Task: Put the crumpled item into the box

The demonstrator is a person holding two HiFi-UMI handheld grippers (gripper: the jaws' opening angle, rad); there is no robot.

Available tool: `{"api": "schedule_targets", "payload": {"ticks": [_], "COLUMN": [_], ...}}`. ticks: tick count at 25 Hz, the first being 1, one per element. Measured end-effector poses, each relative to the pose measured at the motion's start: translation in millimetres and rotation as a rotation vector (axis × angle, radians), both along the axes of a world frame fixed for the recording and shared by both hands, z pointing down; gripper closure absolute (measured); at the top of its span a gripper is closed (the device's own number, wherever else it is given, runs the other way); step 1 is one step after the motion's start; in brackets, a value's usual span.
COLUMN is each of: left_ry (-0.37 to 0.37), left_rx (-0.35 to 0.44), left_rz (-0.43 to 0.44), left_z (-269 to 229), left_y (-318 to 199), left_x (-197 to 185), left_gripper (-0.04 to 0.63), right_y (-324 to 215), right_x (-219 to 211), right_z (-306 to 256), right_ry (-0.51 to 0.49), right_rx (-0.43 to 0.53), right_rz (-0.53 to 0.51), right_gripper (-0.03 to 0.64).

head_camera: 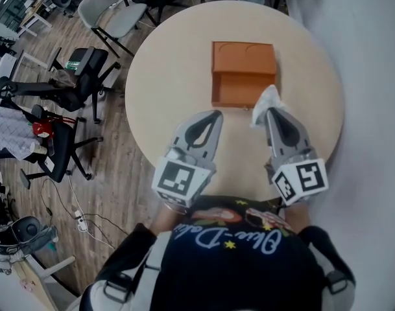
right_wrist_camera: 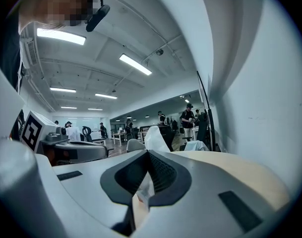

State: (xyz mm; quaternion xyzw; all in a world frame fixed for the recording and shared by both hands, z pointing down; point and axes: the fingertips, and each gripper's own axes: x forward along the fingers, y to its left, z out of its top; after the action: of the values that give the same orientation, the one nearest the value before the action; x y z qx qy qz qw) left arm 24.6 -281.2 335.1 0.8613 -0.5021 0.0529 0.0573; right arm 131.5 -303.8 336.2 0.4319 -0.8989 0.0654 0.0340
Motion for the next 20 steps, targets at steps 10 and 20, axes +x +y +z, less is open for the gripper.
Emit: {"api": "schedule_targets", "payload": {"ticks": [10,20], "left_ry": [0.010,0.021], "left_rx": [-0.049,-0.077], "left_rz": [0.001,-0.031], "left_z": [20.9,39.1], "left_y": [-33.7,-59.9], "left_x": [-11.4,-31.6], "left_gripper": [0.604,0.604], "right_y": [-46.3,-89.2], "right_x": [-9.8,-22.4], "right_z": [26.6,67.6], "right_ry": [0.065,0.152], "right_rx": [-0.062,-0.111], "right_rz": [0.013,0.005], "right_gripper": [0.617,0.617]}}
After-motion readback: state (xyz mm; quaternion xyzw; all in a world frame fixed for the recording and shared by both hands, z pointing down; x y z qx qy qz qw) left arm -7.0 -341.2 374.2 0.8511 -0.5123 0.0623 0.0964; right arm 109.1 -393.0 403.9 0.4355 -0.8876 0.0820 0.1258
